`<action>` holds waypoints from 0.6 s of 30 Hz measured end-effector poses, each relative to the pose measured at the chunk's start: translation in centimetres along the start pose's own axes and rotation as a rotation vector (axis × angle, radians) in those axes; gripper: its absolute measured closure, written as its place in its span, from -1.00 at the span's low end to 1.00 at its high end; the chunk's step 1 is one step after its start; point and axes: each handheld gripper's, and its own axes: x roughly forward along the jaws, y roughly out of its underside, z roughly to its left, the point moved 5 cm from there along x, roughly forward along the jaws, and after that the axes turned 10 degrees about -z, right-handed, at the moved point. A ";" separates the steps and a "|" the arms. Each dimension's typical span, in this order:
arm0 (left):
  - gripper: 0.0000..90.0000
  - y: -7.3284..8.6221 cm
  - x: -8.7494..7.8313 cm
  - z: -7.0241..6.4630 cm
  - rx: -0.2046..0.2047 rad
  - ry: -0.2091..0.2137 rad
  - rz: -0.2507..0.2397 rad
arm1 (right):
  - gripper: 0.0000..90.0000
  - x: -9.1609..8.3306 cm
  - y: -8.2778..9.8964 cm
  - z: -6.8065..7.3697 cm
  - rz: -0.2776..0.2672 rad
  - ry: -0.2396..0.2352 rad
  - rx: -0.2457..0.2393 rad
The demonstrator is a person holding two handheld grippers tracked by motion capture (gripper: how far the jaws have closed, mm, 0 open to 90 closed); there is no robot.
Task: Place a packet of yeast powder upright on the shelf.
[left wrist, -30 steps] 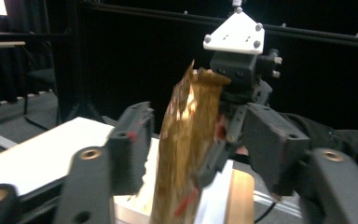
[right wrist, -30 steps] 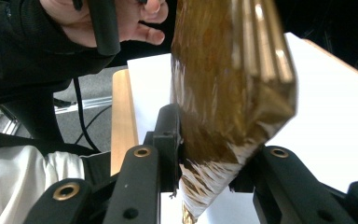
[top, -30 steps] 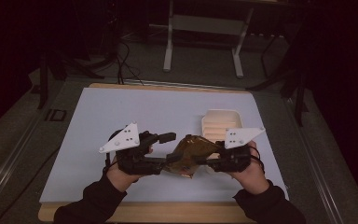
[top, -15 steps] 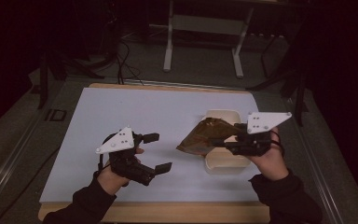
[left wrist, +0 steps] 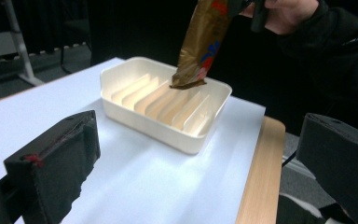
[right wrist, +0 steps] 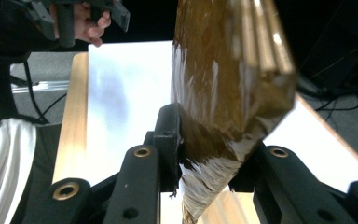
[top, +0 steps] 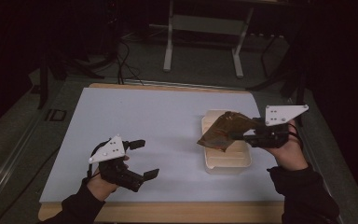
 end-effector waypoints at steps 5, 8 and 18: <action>-1.00 1.2 -0.2 0.4 -0.008 -0.006 -0.006 | 0.55 -0.4 2.1 0.1 0.019 -0.011 0.013; -1.00 2.0 -0.2 0.6 -0.007 -0.010 -0.001 | 0.55 -0.5 3.1 0.1 0.040 -0.005 0.019; -1.00 4.0 -0.3 1.6 0.010 -0.025 -0.013 | 0.55 -0.8 5.8 -0.2 0.113 -0.036 0.070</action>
